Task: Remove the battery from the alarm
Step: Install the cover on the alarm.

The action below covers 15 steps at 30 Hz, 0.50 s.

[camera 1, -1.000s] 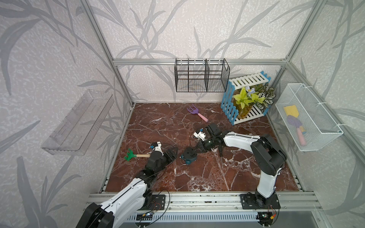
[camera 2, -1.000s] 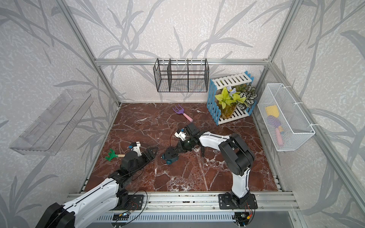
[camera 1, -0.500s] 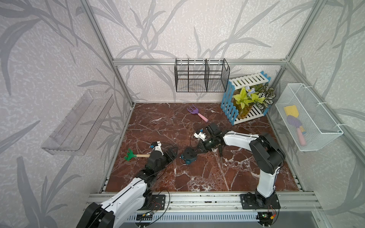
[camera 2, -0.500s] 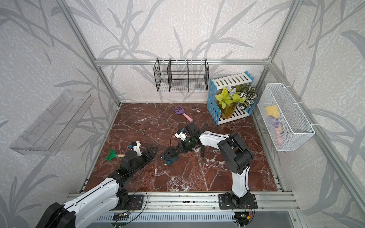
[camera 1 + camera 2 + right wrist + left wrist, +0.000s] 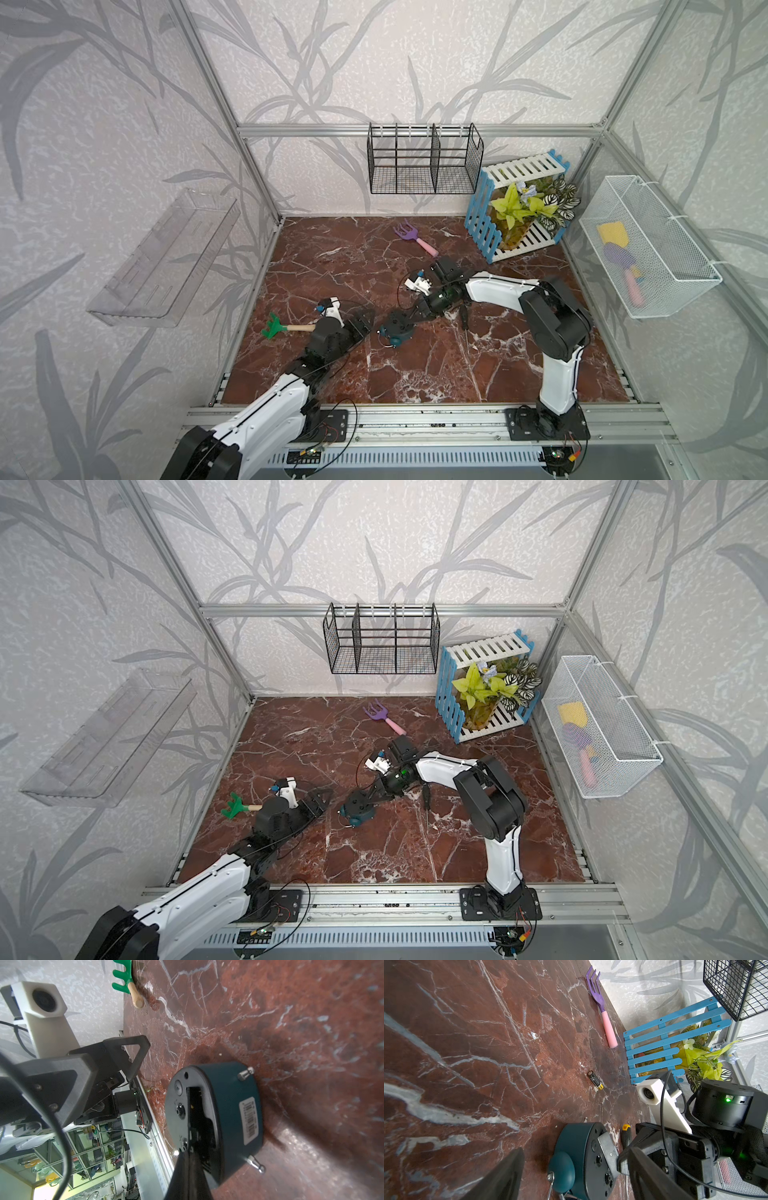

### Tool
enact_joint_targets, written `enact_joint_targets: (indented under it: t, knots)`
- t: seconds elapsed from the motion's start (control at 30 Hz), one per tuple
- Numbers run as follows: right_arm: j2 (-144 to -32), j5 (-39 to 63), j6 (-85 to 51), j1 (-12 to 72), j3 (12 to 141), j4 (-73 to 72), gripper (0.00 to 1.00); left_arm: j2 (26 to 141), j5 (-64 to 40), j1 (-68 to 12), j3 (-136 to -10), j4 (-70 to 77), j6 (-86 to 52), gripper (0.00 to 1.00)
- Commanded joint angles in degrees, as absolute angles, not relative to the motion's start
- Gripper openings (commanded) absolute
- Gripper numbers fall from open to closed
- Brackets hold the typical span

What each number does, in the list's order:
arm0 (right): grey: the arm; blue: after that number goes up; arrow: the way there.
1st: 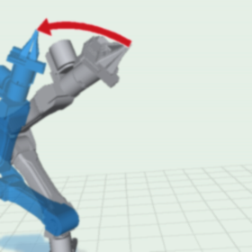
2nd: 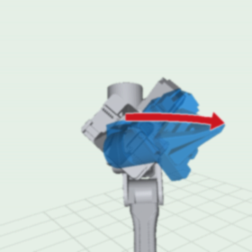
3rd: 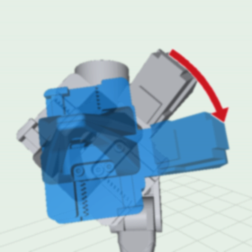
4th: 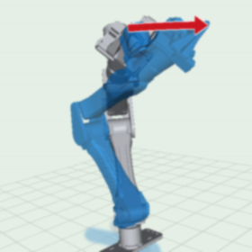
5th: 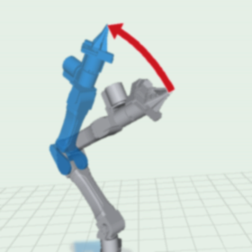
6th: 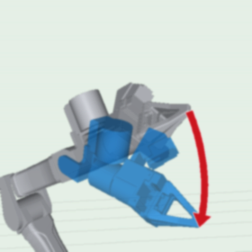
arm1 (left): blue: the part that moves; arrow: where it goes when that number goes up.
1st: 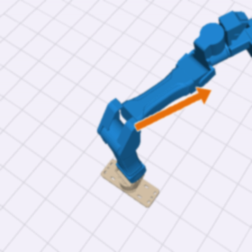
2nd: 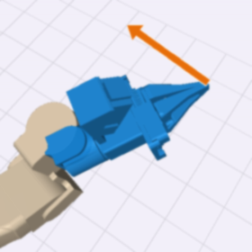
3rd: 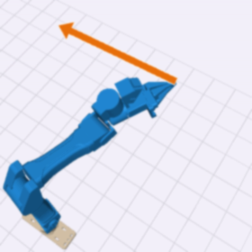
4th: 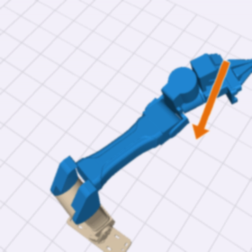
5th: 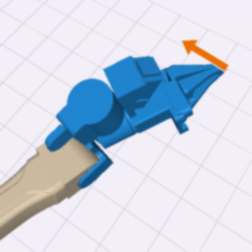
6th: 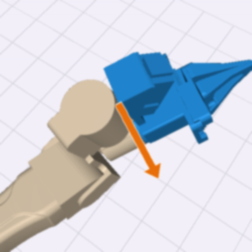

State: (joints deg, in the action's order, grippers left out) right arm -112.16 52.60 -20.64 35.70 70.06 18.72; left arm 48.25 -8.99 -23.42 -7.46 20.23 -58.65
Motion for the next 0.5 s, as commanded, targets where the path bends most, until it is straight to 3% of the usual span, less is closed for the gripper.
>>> enact_joint_targets:
  t: [0.0, 0.47]
  knots:
    - [-113.6, 51.6, -17.5, 35.7, 71.7, 23.6, 0.0, 48.2, -9.3, -22.9, -9.2, 21.3, -57.7, 0.83]
    - [-114.2, 50.2, -14.8, 35.8, 74.1, 27.5, 0.07, 48.8, -9.6, -22.8, -9.4, 21.9, -57.8, 0.82]
